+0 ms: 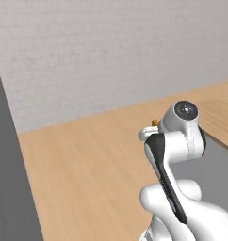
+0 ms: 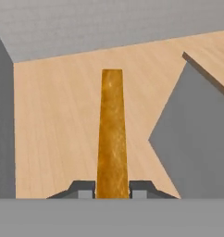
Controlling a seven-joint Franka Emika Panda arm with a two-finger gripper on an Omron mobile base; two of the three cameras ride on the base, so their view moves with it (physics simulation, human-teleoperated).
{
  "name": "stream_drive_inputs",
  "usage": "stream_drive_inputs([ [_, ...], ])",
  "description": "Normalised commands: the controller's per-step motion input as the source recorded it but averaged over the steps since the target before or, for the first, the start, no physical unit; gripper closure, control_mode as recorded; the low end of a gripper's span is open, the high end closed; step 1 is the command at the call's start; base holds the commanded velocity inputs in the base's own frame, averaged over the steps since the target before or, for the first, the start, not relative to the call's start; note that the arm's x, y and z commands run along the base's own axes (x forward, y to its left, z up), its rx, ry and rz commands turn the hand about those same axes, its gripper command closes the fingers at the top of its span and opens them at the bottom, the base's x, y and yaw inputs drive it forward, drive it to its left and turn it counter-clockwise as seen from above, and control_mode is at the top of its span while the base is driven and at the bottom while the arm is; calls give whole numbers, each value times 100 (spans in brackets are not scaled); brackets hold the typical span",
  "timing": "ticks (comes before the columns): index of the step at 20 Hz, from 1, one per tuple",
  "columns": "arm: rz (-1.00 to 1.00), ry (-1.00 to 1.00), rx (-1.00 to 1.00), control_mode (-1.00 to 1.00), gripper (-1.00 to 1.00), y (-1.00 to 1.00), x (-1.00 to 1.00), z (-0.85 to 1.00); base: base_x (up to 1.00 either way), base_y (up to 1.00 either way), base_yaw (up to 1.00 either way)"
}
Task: Start the toaster. Once the lever pops up, take the bread to the plate on the dining counter.
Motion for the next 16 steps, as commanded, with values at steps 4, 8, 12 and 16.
stream_drive_inputs([
  [4,0,0,0,100,100,0,0,0,100,19,-24],
  [8,0,0,0,100,100,0,0,0,100,20,-25],
  [12,0,0,0,100,100,0,0,0,100,8,-30],
  [16,0,0,0,100,100,0,0,0,100,4,-43],
])
